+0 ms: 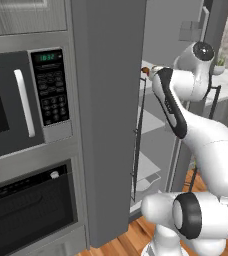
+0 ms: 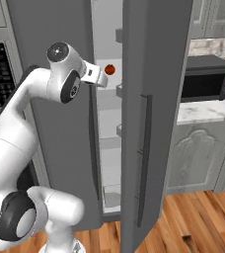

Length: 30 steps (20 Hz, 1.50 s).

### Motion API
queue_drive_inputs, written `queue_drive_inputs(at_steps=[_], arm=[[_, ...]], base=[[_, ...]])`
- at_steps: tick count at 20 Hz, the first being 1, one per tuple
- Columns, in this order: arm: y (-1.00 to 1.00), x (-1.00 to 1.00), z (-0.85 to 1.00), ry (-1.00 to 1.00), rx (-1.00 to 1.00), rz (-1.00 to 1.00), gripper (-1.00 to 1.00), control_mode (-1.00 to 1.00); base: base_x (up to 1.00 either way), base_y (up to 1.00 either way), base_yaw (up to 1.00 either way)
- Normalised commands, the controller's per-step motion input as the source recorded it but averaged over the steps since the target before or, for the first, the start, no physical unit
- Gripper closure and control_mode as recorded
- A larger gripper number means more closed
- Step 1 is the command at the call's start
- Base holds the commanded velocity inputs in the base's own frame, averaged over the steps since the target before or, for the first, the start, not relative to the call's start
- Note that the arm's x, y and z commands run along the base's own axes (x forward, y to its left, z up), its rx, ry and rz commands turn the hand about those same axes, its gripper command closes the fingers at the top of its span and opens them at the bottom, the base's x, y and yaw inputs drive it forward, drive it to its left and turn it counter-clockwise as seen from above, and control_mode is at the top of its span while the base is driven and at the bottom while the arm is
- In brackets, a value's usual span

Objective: Open the fridge, remove the pear, tomato, and chicken drumstick, and place them on any counter.

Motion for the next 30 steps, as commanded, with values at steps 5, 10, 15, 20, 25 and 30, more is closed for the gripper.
queue_drive_inputs(at_steps=[5, 10, 15, 20, 25, 30], arm=[[-0.2, 0.63, -0.38, 0.14, -0.03, -0.14, -1.0, -1.0], [-0.35, 0.47, -0.51, 0.09, -0.01, -0.07, -1.0, -1.0], [-0.29, 0.4, -0.42, 0.06, -0.01, -0.01, -1.0, -1.0], [-0.11, 0.37, -0.32, 0.0, -0.07, 0.0, -1.0, -1.0], [-0.09, 0.29, -0.24, 0.0, -0.1, 0.0, -1.0, -1.0], [-0.08, 0.43, -0.18, 0.0, -0.09, 0.0, -1.0, -1.0]], base=[[0.0, 0.0, 0.0], [0.0, 0.0, 0.0], [0.0, 0.0, 0.0], [0.0, 0.0, 0.0], [0.0, 0.0, 0.0], [0.0, 0.0, 0.0]])
